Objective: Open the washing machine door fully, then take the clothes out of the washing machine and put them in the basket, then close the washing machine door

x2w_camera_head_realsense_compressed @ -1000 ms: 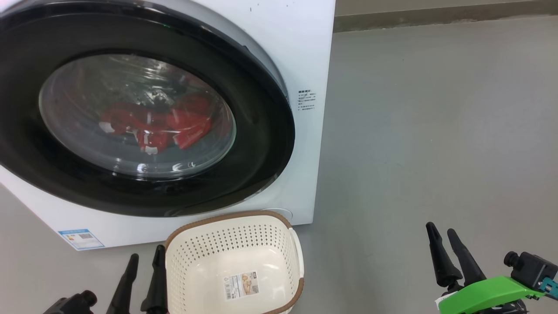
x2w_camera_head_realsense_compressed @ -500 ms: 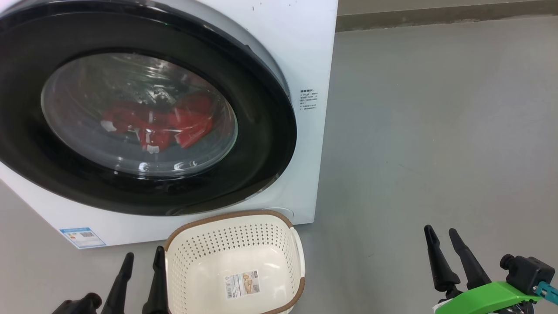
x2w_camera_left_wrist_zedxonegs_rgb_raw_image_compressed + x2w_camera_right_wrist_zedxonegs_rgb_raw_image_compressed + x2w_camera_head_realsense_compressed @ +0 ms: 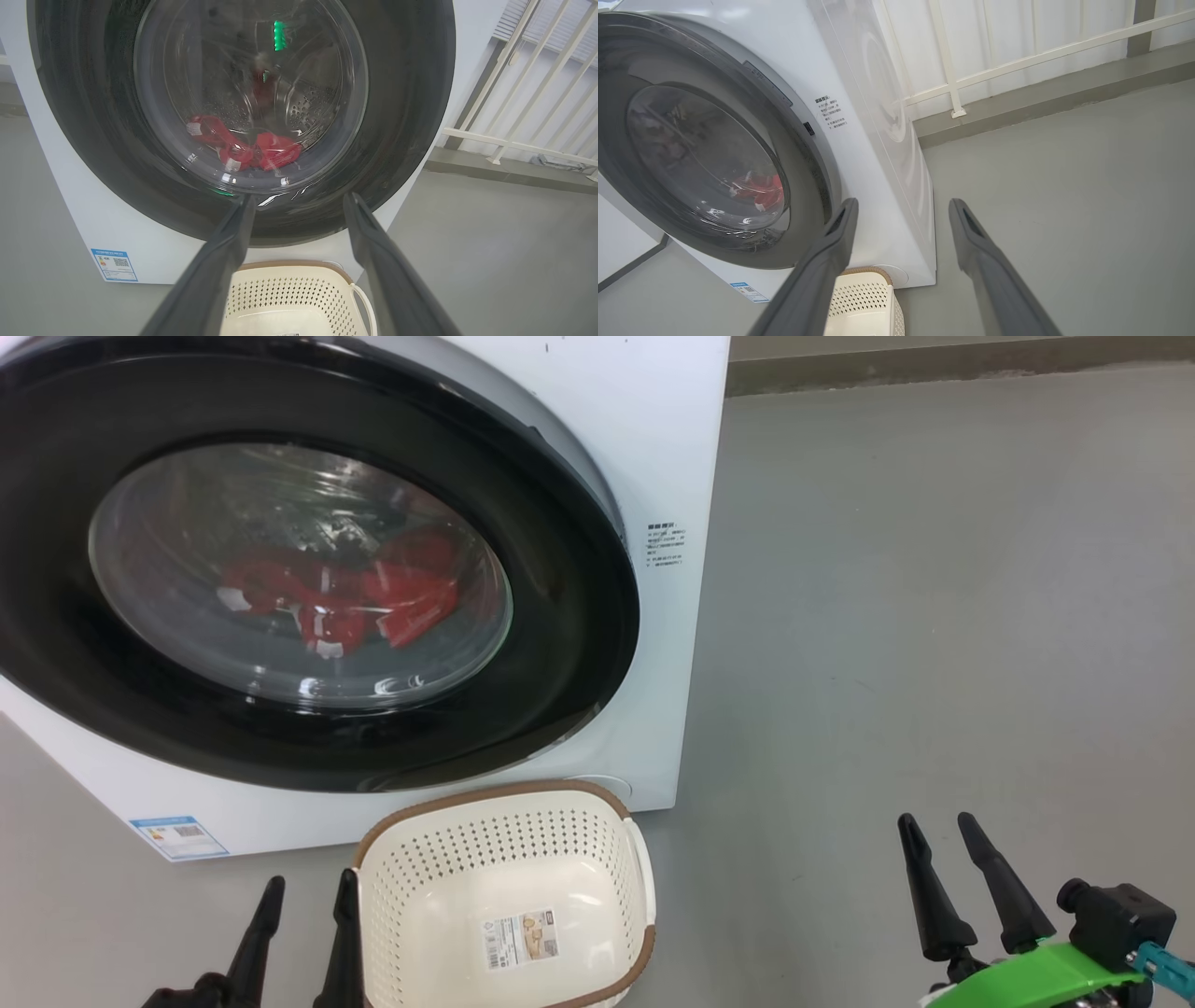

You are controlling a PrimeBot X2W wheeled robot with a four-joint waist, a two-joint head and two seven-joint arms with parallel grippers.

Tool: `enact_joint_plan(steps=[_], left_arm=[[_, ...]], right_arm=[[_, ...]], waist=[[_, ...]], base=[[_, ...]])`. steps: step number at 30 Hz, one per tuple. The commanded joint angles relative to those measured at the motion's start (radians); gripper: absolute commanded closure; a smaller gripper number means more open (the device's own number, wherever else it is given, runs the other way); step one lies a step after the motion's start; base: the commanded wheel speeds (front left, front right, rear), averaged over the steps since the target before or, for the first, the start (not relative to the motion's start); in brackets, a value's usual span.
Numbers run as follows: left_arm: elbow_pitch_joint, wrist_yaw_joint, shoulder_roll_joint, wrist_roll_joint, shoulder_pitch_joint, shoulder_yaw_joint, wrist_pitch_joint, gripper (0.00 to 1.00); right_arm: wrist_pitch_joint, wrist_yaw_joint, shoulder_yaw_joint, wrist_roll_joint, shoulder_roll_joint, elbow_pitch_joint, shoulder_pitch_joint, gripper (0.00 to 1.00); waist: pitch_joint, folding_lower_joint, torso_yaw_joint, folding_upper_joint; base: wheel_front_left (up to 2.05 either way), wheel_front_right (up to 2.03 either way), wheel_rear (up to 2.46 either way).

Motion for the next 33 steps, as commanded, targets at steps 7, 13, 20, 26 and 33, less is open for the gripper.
enact_joint_plan(steps=[7, 13, 20, 26, 33], left_arm=[[-0.033, 0.003, 0.01, 0.099, -0.006, 0.024, -0.033, 0.0], [-0.022, 0.01, 0.01, 0.158, -0.001, 0.026, -0.051, 0.0], [0.011, 0.017, 0.01, 0.143, 0.0, 0.026, -0.053, 0.0], [0.026, 0.015, 0.01, 0.136, -0.003, 0.029, -0.053, 0.0], [0.022, 0.015, 0.01, 0.131, -0.004, 0.029, -0.053, 0.0]], right_arm=[[-0.036, 0.0, 0.004, -0.087, -0.018, -0.034, 0.019, 0.0], [-0.054, 0.0, -0.009, -0.139, -0.02, -0.032, 0.032, 0.0], [-0.055, 0.0, -0.02, -0.14, -0.019, -0.022, 0.037, 0.0], [-0.055, 0.0, -0.024, -0.14, -0.017, -0.02, 0.034, 0.0], [-0.055, 0.0, -0.024, -0.14, -0.016, -0.023, 0.029, 0.0]], waist=[[0.005, 0.0, 0.002, 0.0], [0.008, 0.0, 0.003, 0.0], [0.008, 0.0, -0.002, 0.0], [0.009, 0.0, -0.007, 0.0], [0.006, 0.0, -0.014, 0.0]], base=[[0.0, 0.0, 0.0], [0.0, 0.0, 0.0], [0.0, 0.0, 0.0], [0.0, 0.0, 0.0], [0.0, 0.0, 0.0]])
